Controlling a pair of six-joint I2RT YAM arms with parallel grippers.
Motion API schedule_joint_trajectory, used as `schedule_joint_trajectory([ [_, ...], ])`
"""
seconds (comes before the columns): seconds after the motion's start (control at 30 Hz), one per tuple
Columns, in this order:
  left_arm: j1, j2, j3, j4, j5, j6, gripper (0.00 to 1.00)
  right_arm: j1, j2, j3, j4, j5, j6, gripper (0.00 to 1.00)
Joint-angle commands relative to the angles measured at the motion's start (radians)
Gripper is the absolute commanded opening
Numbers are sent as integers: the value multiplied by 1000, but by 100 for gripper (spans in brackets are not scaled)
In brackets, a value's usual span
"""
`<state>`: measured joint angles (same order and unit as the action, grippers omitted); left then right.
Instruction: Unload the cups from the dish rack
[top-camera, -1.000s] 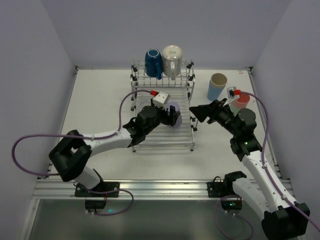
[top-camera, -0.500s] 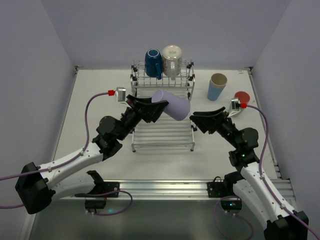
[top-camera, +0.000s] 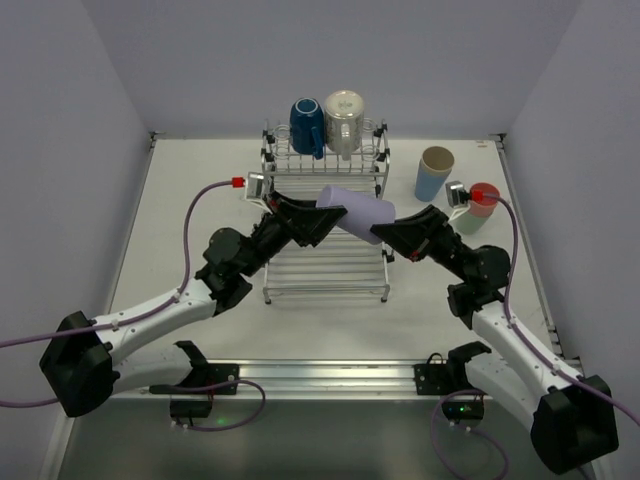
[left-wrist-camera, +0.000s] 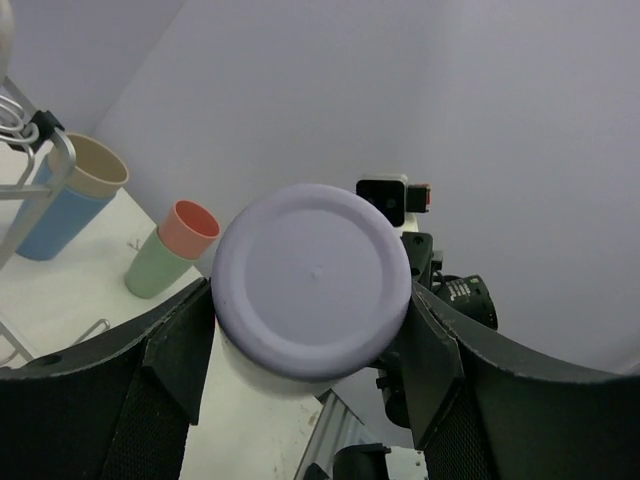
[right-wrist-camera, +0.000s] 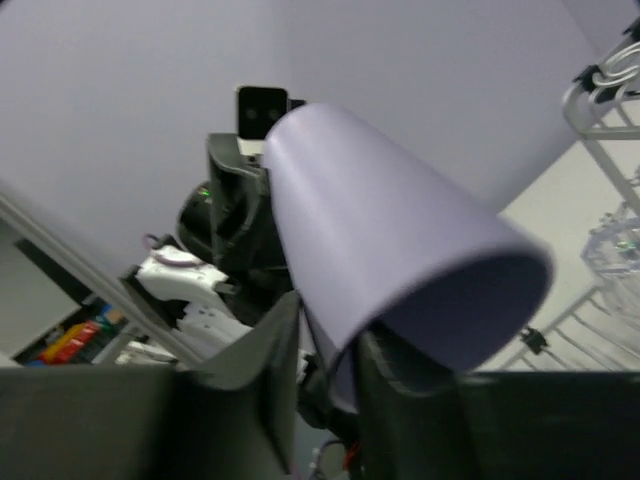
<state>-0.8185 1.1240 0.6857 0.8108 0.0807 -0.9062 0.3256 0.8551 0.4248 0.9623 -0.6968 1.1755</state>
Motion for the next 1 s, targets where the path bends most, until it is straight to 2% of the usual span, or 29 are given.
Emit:
schedule_joint_trajectory([
  [0.0,-5,0,14,84,47,-19,58,3,38,74,197,29,62,18],
  [0.03,-5,-1,17,46,47,-4,68,3,42,83,178,42,61,13],
  [0.07,-5,-10,20,19,45,9,73,3,42,110,152,65,30,5],
  [0.1,-5,-18,28,-40,41,22,82,1,38,132,115,69,3,3],
  [0.17,-5,-53,31,-109,16,73,89,-2,9,207,-78,100,-121,0],
  [0.2,-5,-67,37,-196,5,96,93,-3,-8,238,-155,123,-184,0],
  [0.23,-5,-82,38,-243,-8,140,95,-6,-34,282,-386,146,-256,0],
  [0.27,-4,-120,37,-283,-37,160,96,-8,-37,411,-543,231,-440,0],
  [0.3,-5,-144,34,-365,-53,208,97,-8,-31,490,-817,290,-533,0],
  [0.33,-5,-164,35,-413,-67,231,97,-20,-1,632,-920,345,-604,0],
  [0.37,-4,-205,34,-453,-96,249,98,-37,19,690,-1007,402,-710,0],
  [0.4,-5,-228,35,-531,-119,286,99,-87,44,754,-1157,408,-753,0],
  [0.43,-4,-269,38,-573,-148,303,99,-117,106,882,-1225,411,-819,0],
  [0.5,-4,-306,55,-683,-171,352,100,-166,169,995,-1392,440,-872,0],
  [0.53,-5,-320,63,-723,-203,371,100,-203,198,1090,-1434,459,-896,0],
  [0.7,-5,-374,118,-950,-312,454,100,-260,424,1322,-1673,529,-1028,0],
  [0.9,-5,-343,135,-1029,-383,474,100,-278,733,1667,-1923,602,-1119,0],
  [0.97,-4,-325,135,-1038,-400,478,100,-281,815,1830,-1987,615,-1143,0],
])
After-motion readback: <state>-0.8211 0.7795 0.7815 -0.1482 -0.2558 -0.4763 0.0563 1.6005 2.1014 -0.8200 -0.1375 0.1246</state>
